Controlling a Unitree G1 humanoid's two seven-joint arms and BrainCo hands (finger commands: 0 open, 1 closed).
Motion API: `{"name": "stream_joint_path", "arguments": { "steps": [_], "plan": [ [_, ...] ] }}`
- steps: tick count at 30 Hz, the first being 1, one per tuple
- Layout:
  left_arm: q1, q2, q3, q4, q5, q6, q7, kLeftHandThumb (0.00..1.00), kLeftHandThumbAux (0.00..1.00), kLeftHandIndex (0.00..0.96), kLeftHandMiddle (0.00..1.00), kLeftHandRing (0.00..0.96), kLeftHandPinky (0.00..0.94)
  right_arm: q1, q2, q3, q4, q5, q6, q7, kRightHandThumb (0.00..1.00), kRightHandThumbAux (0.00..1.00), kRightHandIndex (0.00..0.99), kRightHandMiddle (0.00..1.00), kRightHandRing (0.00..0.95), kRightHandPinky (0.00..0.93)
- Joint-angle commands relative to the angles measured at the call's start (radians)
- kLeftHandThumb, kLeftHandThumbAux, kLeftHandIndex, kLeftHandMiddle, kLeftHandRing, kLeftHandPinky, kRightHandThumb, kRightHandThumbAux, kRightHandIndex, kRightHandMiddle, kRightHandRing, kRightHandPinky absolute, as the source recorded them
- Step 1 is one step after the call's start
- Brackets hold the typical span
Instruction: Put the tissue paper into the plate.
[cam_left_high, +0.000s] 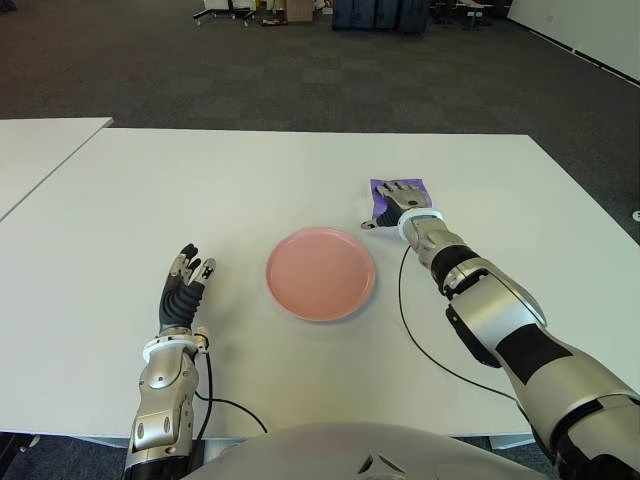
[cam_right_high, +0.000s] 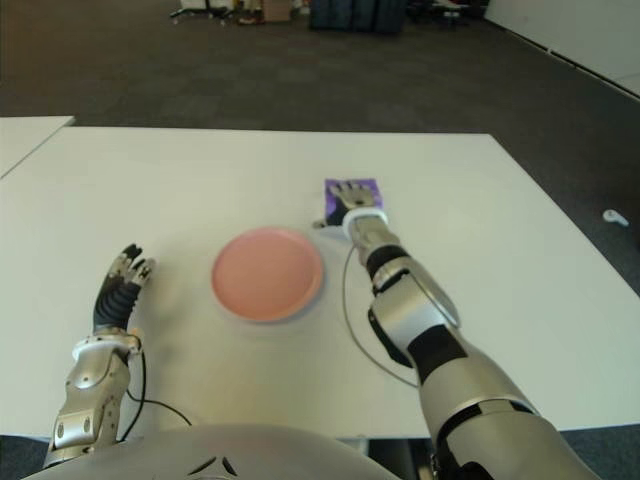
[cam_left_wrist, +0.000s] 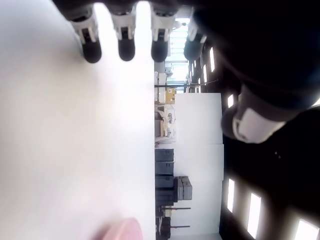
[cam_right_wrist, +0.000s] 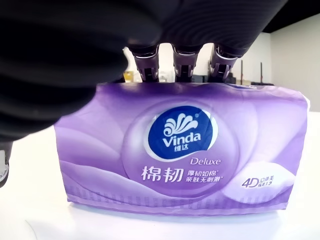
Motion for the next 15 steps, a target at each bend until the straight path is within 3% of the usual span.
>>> {"name": "stream_joint_path", "arguments": {
  "steps": [1, 10, 15],
  "plan": [
    [0.007, -0.008, -0.012, -0.003, 0.011, -0.005, 0.005, 0.018, 0.526, 0.0, 0.0, 0.0, 0.0, 0.042, 0.024, 0.016, 0.02, 0.001, -0.039, 0.065, 0.293, 0.402, 0.0, 0.0, 0.0, 0.0],
    [0.022, -0.012, -0.02, -0.018, 0.015, -0.016, 0.002, 0.023, 0.533, 0.0, 0.0, 0.0, 0.0, 0.011, -0.004, -0.004, 0.001, 0.032, -0.105, 0.027, 0.305, 0.435, 0.0, 0.0, 0.0, 0.0],
    [0.03, -0.012, -0.028, -0.026, 0.019, -0.012, 0.006, 0.021, 0.532, 0.0, 0.0, 0.0, 0.0, 0.003, -0.043, -0.015, -0.034, 0.054, -0.206, -0.026, 0.302, 0.444, 0.0, 0.0, 0.0, 0.0]
  ]
}}
